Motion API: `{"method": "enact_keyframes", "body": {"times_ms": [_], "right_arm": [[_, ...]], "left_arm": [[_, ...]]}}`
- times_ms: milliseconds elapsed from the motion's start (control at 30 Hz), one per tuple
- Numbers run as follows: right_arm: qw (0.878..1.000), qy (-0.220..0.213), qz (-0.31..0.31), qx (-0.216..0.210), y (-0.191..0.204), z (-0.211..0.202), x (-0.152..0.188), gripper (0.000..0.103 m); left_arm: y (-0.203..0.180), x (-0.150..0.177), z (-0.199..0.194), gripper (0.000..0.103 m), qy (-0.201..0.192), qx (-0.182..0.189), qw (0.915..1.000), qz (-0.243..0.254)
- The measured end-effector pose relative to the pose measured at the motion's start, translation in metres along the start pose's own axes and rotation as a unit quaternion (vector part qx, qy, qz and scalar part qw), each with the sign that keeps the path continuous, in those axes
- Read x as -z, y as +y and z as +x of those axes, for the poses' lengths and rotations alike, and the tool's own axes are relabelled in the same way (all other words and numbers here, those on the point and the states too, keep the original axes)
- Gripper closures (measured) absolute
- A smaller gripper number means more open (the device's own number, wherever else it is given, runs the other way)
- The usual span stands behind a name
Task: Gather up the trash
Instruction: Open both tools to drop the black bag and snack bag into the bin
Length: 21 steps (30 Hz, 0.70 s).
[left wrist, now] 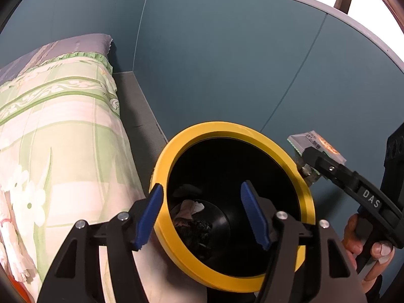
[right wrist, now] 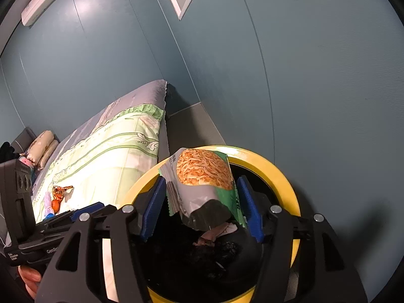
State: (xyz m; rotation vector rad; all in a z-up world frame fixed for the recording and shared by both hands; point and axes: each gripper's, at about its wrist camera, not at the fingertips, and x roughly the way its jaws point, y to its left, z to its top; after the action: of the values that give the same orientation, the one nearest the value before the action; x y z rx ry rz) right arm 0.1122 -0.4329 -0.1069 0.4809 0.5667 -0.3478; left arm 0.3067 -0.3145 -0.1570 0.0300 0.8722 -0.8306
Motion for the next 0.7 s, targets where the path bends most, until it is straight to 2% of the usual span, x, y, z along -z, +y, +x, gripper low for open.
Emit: {"method": "enact_keyframes", "body": {"times_ms": [100, 200, 700], "right_arm": [[1.0, 0.001, 0.0, 0.0, -0.001, -0.003, 0.0, 0.044], [1.0, 0.005, -0.002, -0.004, 0.001, -0.004, 0.0, 0.038], [1.0, -0.005, -0.016, -0.011, 0.022, -0.022, -0.008, 0.038]], "left_arm": [[0.003, 0.001, -0.005, 0.042, -0.002, -0.002, 1.0, -0.005], [0.006, 0.003, -0.01, 0.039, -0.006, -0.003, 0.9999, -0.008], [0.026, -0.005, -0.047, 0.039, -0.037, -0.015, 0.9989, -0.025]]}}
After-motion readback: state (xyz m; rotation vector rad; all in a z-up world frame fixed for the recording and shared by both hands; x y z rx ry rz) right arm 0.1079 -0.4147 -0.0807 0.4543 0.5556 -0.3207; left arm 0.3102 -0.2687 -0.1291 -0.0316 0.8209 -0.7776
